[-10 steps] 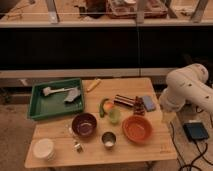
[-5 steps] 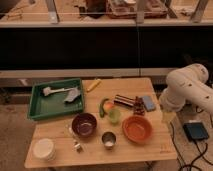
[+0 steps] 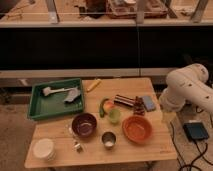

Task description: Place pepper in purple bowl

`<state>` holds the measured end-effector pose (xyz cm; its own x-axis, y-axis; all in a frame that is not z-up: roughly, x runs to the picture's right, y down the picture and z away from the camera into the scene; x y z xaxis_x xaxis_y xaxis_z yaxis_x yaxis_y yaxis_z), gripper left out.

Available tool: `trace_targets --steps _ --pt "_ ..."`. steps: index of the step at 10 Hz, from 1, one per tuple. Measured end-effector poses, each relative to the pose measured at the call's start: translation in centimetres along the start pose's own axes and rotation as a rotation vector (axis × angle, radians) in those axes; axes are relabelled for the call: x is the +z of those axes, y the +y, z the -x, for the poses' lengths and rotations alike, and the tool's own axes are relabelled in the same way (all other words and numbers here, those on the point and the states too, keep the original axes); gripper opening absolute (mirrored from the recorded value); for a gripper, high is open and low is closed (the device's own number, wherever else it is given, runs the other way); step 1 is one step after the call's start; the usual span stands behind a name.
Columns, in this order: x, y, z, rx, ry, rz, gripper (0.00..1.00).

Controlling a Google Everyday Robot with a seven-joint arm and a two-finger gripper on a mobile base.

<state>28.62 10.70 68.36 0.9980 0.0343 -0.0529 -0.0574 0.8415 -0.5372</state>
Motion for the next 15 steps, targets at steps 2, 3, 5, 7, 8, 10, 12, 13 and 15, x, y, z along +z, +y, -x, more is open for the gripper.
trace_targets --steps 2,3,5,7,8,10,12,13,15 --pt "0.0 0.0 0.0 0.0 0.0 0.0 0.65" --pt "0.0 0.0 0.0 0.0 0.0 0.0 0.65" --pt "0.0 0.0 0.0 0.0 0.0 0.0 0.65" --pt "0.0 0.0 0.0 -0.002 0.0 -0.001 0.65" --pt "-0.2 -0.3 0.2 -0.021 -0.005 -0.013 0.65" --pt "-1.8 -2.2 1.9 -0.117 -0.019 -0.073 0.65" --pt "-3.7 -4.8 5.9 -0.248 -0.053 -0.125 0.65" --pt "-4.5 -5.9 8.2 -0.331 -0.076 -0.152 0.65" --pt "-5.5 -8.2 12.7 -0.547 -0.13 -0.185 0.65"
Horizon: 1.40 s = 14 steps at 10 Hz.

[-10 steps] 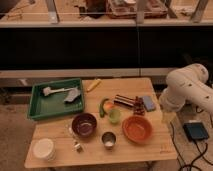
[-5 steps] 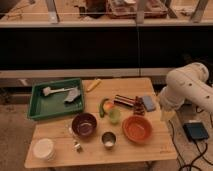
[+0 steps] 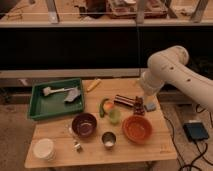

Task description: Place pepper in purple bowl

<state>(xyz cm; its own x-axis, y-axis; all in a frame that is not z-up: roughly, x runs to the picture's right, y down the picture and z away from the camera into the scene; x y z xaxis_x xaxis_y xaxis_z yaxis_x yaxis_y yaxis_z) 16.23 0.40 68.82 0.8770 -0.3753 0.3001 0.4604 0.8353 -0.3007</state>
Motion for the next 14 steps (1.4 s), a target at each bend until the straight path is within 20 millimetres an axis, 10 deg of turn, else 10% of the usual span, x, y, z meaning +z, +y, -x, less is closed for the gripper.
trace_targets --steps 3,8,14 --pt "0.3 -4.5 2.8 -0.231 -0.058 -0.025 0.65" --pt "1.2 -5.2 3.5 -0.374 -0.035 -0.029 0.65" --pt "10.7 -12.1 1.6 -0.75 -0.018 0.057 0.65"
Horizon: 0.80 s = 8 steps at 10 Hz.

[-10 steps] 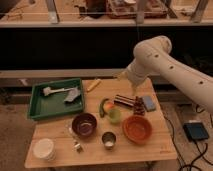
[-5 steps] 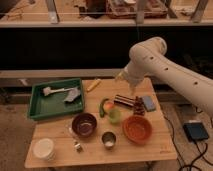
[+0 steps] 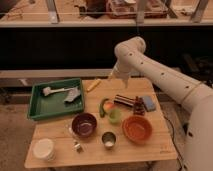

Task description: Place pepper in purple bowl

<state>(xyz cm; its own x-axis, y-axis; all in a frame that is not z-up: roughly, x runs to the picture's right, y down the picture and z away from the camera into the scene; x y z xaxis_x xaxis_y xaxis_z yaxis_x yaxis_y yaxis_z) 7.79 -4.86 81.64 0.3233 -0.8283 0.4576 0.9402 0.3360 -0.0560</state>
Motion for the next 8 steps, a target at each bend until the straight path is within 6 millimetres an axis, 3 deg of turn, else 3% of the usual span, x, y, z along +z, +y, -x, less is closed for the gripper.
trace_targets --steps 2,4,8 --pt "1.9 -1.2 -0.6 -0.128 -0.011 0.018 0.65" --pt "4.9 -1.6 0.5 -0.248 -0.046 0.032 0.65" --pt "7.8 -3.6 4.7 -0.305 -0.109 0.052 0.65"
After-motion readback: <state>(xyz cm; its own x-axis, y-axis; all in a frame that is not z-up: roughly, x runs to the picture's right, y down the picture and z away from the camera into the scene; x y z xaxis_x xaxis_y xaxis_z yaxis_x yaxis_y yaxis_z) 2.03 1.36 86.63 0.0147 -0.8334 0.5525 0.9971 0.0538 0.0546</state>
